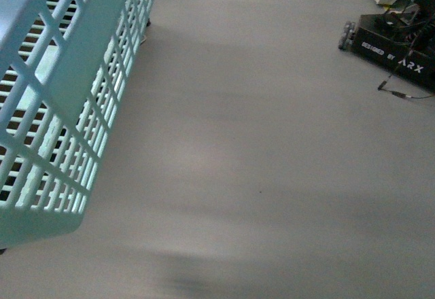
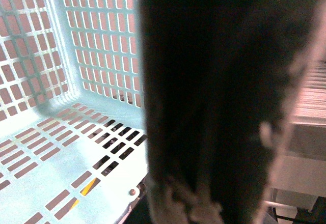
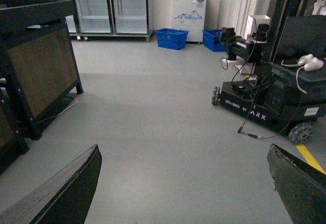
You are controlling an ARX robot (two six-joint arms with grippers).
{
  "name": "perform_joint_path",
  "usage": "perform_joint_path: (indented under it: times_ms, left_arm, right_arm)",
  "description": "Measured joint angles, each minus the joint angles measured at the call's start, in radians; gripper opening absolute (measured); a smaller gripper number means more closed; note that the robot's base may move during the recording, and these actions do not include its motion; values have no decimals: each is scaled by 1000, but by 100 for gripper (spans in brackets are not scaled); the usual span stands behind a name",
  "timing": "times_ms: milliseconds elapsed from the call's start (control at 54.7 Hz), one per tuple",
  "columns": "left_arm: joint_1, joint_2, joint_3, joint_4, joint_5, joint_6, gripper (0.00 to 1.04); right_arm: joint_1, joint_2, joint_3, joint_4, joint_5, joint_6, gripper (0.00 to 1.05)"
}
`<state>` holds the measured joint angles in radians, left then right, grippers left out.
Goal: Pick mango and avocado into basket
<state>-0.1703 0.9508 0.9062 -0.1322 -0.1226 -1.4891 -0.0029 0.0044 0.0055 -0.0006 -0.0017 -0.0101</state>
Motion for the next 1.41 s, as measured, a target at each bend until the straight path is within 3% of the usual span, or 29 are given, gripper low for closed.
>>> perform_joint_path:
  times_ms: [1408]
  left_arm:
    - [0, -3, 1, 0, -1, 0, 7]
  right_arm:
    - [0, 0, 0, -1, 0, 0, 97]
